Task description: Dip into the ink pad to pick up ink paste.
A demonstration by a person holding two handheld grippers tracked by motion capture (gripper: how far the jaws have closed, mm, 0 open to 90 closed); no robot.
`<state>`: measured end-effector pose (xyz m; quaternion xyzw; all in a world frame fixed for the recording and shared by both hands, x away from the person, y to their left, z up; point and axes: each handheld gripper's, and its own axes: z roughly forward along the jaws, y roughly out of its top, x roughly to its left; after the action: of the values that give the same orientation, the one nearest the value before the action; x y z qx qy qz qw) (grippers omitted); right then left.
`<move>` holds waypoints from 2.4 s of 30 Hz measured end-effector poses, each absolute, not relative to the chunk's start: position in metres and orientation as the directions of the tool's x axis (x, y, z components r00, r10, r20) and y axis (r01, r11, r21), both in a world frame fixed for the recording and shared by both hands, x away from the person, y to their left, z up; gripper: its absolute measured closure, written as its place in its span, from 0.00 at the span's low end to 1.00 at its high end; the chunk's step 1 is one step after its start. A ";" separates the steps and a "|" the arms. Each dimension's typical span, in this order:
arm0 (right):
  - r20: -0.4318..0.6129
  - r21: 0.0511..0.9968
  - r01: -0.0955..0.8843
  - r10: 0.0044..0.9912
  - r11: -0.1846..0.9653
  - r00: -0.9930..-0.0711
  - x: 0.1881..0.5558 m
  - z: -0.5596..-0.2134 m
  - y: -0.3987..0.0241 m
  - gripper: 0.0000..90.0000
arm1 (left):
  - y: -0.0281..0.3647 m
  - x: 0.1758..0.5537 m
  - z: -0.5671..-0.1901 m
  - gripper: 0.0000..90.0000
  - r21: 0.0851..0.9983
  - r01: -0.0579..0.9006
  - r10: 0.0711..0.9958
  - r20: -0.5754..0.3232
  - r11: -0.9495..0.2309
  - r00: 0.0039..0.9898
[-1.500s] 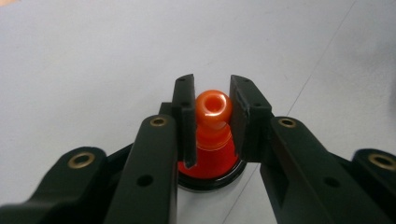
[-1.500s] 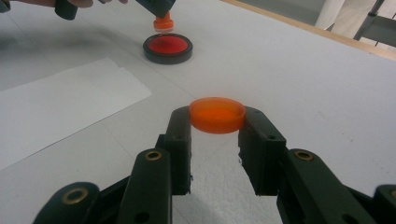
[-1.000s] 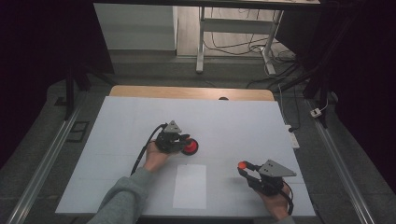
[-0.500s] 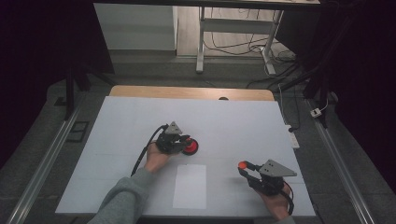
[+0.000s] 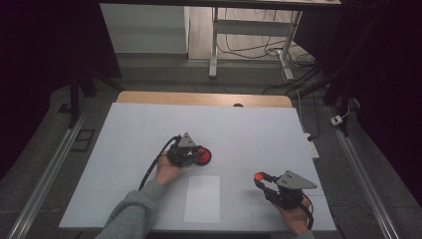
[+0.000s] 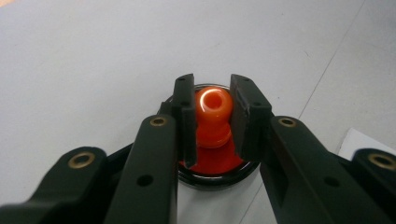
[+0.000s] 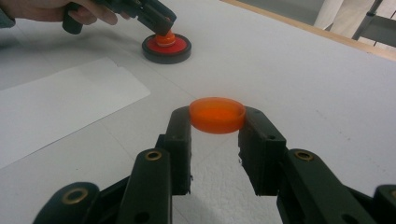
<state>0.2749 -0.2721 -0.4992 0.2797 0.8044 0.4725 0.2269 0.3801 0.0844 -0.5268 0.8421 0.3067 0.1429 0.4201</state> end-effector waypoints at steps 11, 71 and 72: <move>-0.101 0.887 0.235 0.665 0.397 -0.740 0.274 -0.499 -0.271 0.72 | 0.088 0.380 -0.532 0.81 0.803 0.410 0.638 -0.049 -0.432 0.768; -0.103 0.885 0.233 0.659 0.402 -0.745 0.274 -0.499 -0.269 0.72 | 0.083 0.382 -0.533 0.81 0.811 0.422 0.658 -0.062 -0.405 0.751; -0.104 0.885 0.233 0.659 0.402 -0.745 0.274 -0.499 -0.269 0.72 | 0.082 0.382 -0.533 0.81 0.811 0.420 0.657 -0.059 -0.407 0.751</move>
<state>0.2736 -0.2690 -0.4992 0.2765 0.8063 0.4716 0.2259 0.3816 0.0824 -0.5330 0.8278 0.3255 0.1359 0.4363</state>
